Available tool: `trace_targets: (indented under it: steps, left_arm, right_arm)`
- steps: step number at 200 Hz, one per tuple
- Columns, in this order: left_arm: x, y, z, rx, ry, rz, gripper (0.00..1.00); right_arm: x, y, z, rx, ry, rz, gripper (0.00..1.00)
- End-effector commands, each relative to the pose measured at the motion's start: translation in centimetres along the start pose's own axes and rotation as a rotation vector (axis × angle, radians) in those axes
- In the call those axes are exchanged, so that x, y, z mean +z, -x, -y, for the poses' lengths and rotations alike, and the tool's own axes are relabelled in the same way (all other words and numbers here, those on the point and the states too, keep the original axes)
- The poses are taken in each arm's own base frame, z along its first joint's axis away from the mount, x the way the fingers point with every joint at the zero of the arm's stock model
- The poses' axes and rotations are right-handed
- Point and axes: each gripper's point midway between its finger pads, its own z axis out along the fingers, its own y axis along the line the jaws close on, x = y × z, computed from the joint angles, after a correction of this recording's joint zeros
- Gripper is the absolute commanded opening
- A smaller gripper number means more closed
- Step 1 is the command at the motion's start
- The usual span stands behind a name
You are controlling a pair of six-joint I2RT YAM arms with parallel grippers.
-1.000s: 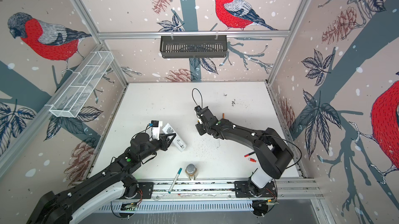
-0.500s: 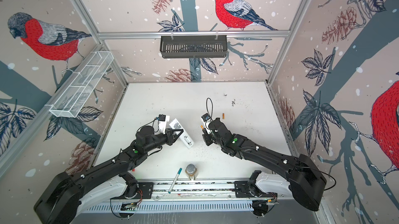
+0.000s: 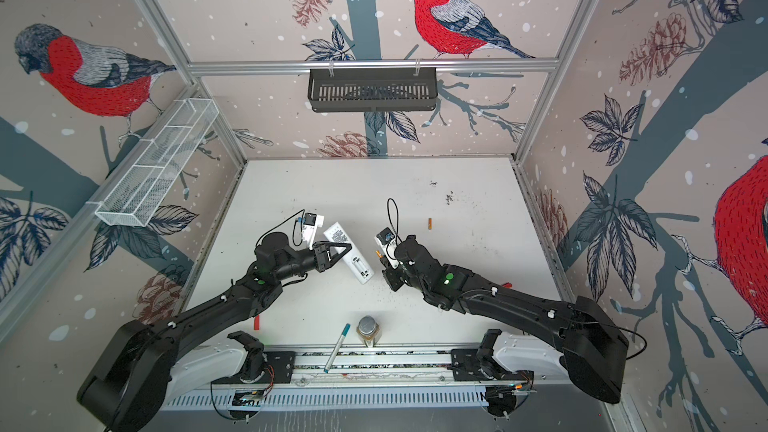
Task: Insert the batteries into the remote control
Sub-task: 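Carry the battery with the right gripper over the remote's open compartment, then lower the battery into the compartment with the right gripper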
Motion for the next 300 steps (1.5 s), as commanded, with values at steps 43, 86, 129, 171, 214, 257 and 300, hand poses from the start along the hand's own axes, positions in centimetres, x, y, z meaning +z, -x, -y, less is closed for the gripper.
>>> trace_targets:
  steps: [43,86,129,171,214,257,300]
  left_arm:
    - [-0.5,1.7,-0.4,-0.041,-0.031,0.053,0.0]
    - [-0.7,1.9,-0.7,-0.075,-0.044,0.054,0.0]
    - [-0.8,1.9,-1.1,-0.098,-0.045,0.053,0.0]
    - [-0.9,2.1,-1.6,-0.121,-0.041,0.06,0.0]
    - [-1.2,2.3,-2.1,-0.141,-0.035,0.066,0.0]
    - [-1.3,2.6,-2.1,-0.141,-0.049,0.074,0.0]
    - [-1.3,2.6,-2.2,-0.144,-0.054,0.077,0.0]
  right_arm:
    - [0.5,2.1,-2.9,-0.028,0.061,0.055,0.14]
    - [1.9,1.9,-4.1,-0.05,0.061,0.018,0.14]
    - [3.1,1.4,-3.4,-0.033,-0.006,-0.058,0.14]
    - [3.2,1.4,-3.4,-0.035,-0.022,-0.074,0.14]
    - [3.3,1.4,-3.8,-0.039,-0.012,-0.09,0.14]
    - [3.7,1.1,-3.9,-0.042,-0.018,-0.116,0.15]
    - [4.0,1.4,-4.2,-0.049,-0.009,-0.119,0.16]
